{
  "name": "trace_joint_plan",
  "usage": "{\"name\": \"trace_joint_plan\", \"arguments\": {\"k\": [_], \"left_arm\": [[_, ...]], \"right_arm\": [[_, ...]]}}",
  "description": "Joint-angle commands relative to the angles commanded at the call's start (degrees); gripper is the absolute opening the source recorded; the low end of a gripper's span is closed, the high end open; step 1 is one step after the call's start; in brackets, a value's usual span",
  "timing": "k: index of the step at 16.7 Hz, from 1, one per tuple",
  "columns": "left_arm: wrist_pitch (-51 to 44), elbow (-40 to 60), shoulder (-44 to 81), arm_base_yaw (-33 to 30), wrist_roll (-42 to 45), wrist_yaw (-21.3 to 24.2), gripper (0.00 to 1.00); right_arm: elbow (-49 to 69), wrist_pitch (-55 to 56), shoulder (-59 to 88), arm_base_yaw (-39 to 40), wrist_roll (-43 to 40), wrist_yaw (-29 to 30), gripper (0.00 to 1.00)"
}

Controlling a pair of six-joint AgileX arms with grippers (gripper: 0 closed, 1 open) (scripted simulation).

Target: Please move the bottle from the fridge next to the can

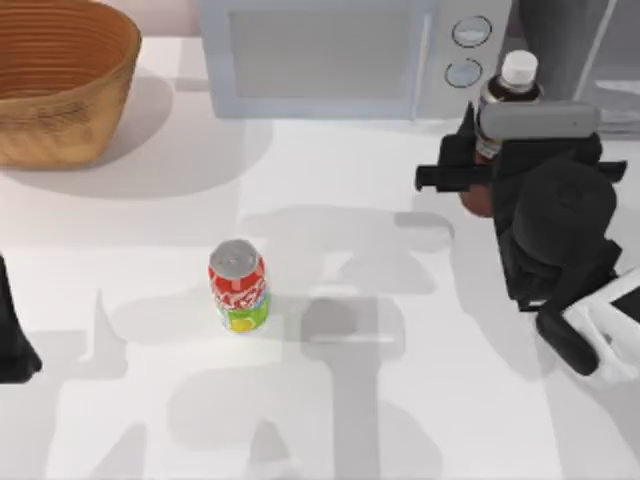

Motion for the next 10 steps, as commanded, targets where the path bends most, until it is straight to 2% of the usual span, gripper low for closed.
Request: {"name": "trace_joint_plan", "arguments": {"k": [3,5,7,10], "left_arm": [[0.0,0.0,0.0,0.0,0.0,0.0,1.0],[0.0,0.0,0.0,0.0,0.0,0.0,1.0],[0.0,0.0,0.0,0.0,0.0,0.0,1.0],[0.0,0.0,0.0,0.0,0.0,0.0,1.0]], "right_arm": [[-1.3,2.5,0.8,13.4,0.1,13.5,0.0],[-2.0,3.6,0.9,19.5,0.2,19.8,0.0],[-2.5,4.3,0.7,23.4,0.2,23.6,0.0],[-2.8,4.5,0.5,24.7,0.2,25.0,0.0]]}}
